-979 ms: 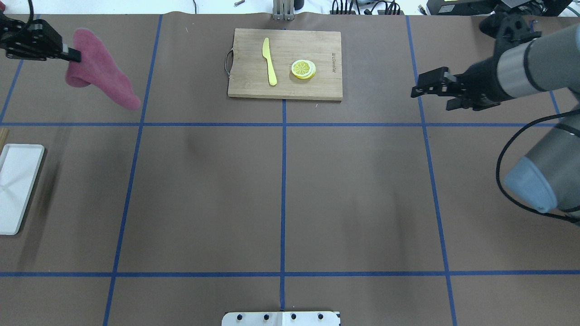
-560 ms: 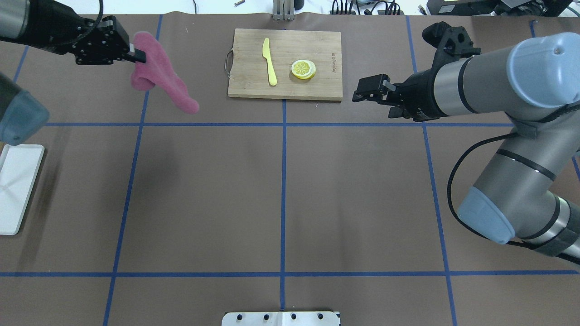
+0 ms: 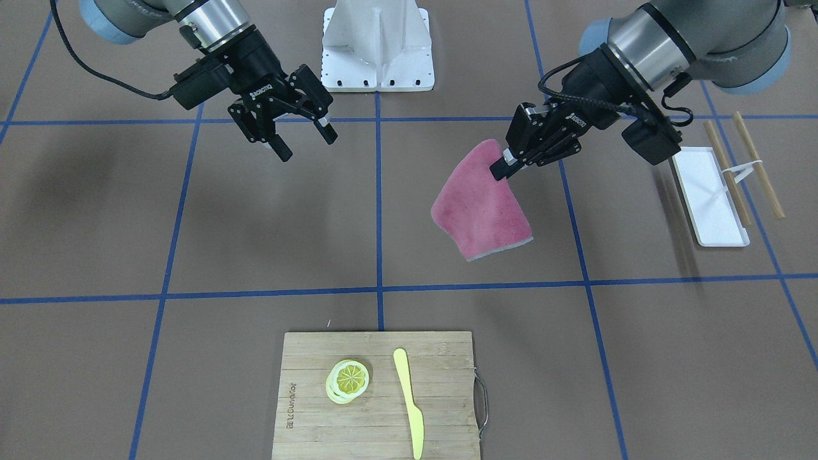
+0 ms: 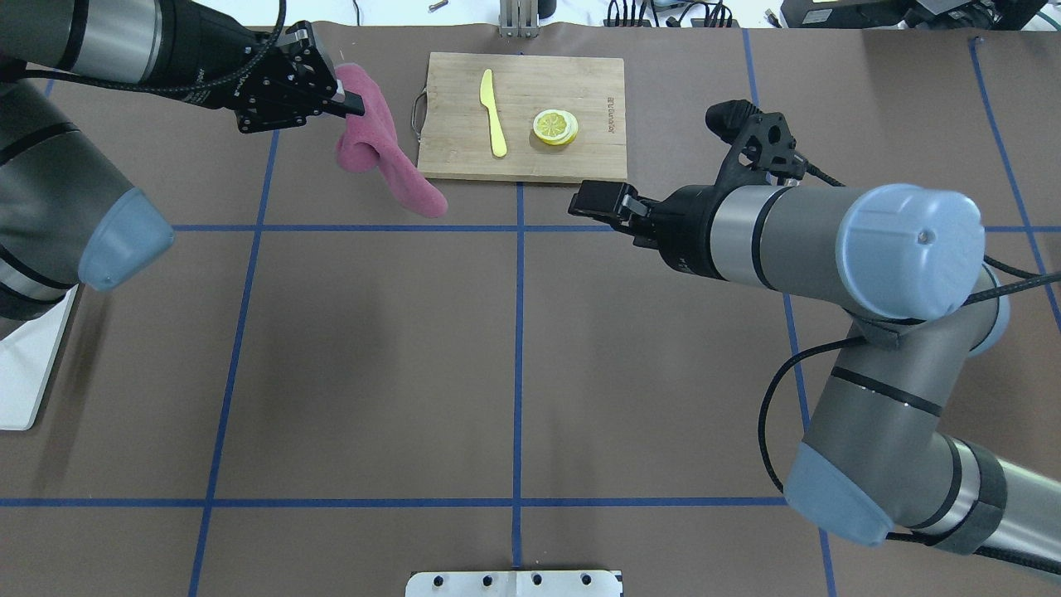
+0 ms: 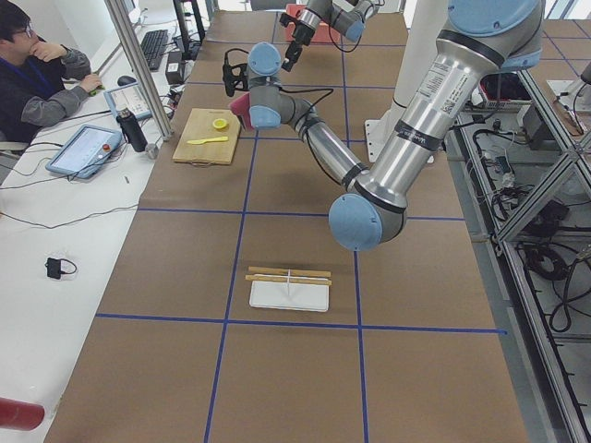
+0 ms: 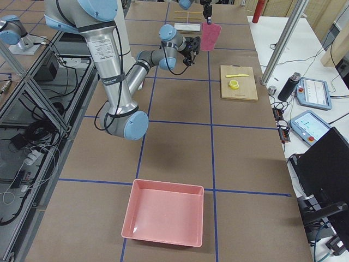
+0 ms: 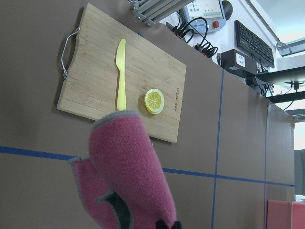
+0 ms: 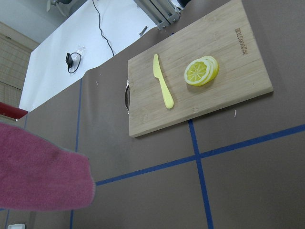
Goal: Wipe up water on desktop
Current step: 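Move the right gripper toward the hanging pink cloth below the left gripper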
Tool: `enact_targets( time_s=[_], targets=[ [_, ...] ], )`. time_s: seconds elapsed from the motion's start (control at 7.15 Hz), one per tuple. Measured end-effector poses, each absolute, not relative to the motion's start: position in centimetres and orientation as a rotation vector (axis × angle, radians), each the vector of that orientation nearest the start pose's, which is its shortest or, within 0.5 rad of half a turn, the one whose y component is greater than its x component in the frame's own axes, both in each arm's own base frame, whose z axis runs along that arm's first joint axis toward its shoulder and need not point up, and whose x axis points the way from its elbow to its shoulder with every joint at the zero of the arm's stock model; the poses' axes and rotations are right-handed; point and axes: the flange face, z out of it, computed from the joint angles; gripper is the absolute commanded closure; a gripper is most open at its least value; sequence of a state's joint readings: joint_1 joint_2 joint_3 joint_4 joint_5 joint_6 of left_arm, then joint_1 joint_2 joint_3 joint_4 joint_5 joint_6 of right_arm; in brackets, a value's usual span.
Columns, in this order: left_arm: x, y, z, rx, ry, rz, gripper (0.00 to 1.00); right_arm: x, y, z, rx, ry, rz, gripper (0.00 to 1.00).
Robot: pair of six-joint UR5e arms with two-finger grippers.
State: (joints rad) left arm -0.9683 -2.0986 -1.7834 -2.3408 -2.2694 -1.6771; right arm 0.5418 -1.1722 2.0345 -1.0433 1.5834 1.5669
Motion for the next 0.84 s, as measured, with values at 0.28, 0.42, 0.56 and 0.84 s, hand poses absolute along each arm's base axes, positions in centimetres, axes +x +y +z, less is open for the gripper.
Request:
enact_targets(
  time_s=[0.28, 0.42, 0.56, 0.84],
  targets=[
    [27.9, -51.6, 16.0, 0.057, 1.551, -0.355, 1.00, -41.6, -36.8, 16.0, 0.376, -1.390, 0.509, 0.04],
    [28.0, -51.1, 15.5, 0.044, 1.562, -0.359, 1.00, -42.3, -36.2, 15.7, 0.342, -1.409, 0.565, 0.02],
    [28.0, -50.7, 15.1, 0.030, 1.570, -0.364, 1.00, -43.2, -35.4, 15.7, 0.345, -1.410, 0.597, 0.02],
    [28.3, -50.3, 14.7, 0.017, 1.578, -0.370, 1.00, -44.9, -33.7, 15.9, 0.519, -1.328, 0.489, 0.02]
  ],
)
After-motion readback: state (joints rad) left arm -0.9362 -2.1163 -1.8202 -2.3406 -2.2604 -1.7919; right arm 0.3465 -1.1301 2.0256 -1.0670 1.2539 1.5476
